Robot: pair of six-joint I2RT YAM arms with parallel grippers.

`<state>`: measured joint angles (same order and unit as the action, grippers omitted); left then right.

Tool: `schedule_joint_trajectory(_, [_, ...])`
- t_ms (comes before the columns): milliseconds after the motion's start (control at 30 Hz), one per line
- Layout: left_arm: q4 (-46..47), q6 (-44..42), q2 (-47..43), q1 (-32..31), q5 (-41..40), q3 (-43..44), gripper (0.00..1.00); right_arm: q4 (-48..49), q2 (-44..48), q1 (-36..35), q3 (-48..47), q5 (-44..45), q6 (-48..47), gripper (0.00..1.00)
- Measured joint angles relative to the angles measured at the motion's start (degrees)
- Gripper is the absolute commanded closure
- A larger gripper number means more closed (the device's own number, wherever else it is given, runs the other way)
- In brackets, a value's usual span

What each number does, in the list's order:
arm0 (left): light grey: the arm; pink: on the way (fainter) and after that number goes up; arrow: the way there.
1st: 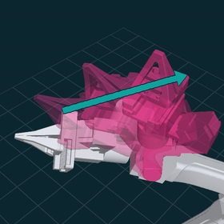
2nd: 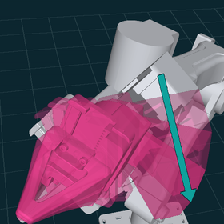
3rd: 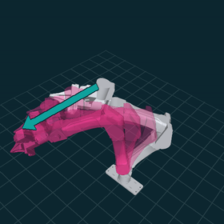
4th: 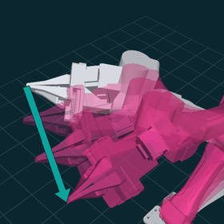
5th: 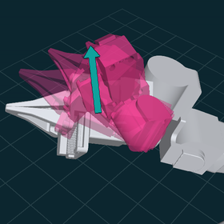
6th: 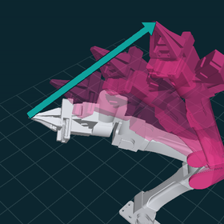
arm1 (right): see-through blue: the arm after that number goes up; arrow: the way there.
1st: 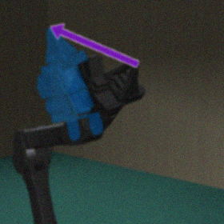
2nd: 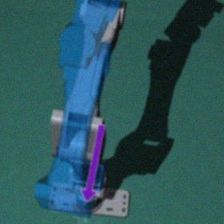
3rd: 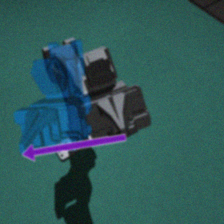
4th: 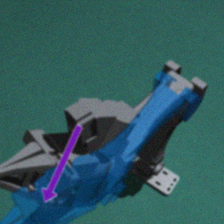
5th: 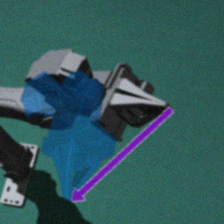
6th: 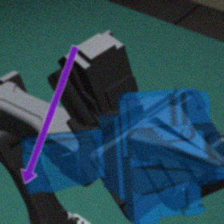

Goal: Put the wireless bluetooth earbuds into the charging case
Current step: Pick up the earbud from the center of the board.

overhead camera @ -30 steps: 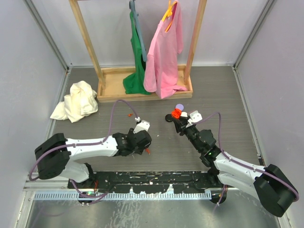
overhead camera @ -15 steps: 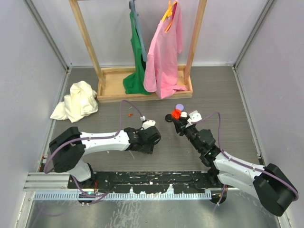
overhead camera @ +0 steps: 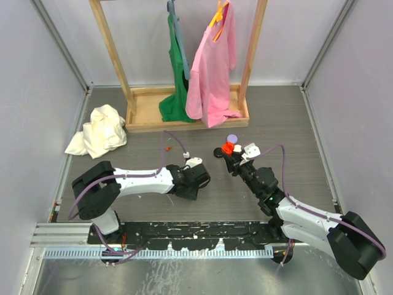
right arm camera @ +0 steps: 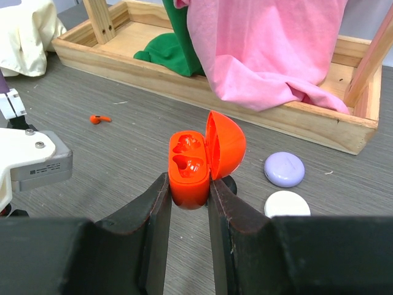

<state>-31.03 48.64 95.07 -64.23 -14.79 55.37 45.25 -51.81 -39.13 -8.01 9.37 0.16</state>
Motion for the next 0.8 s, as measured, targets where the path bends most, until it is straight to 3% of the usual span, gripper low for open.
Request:
schedule_joint_trajectory(567, [0.7,0.0,0.0,2.0,1.6,0.0,0.65,-0.8,-0.9,0.0,-0.2,0.0,0.0,0.99])
schedule_joint_trajectory(800, [1.4,-0.5,0.1,3.6,2.3,0.0,0.71,-0.9,-1.1,0.0,-0.4,0.0,0.0,0.99])
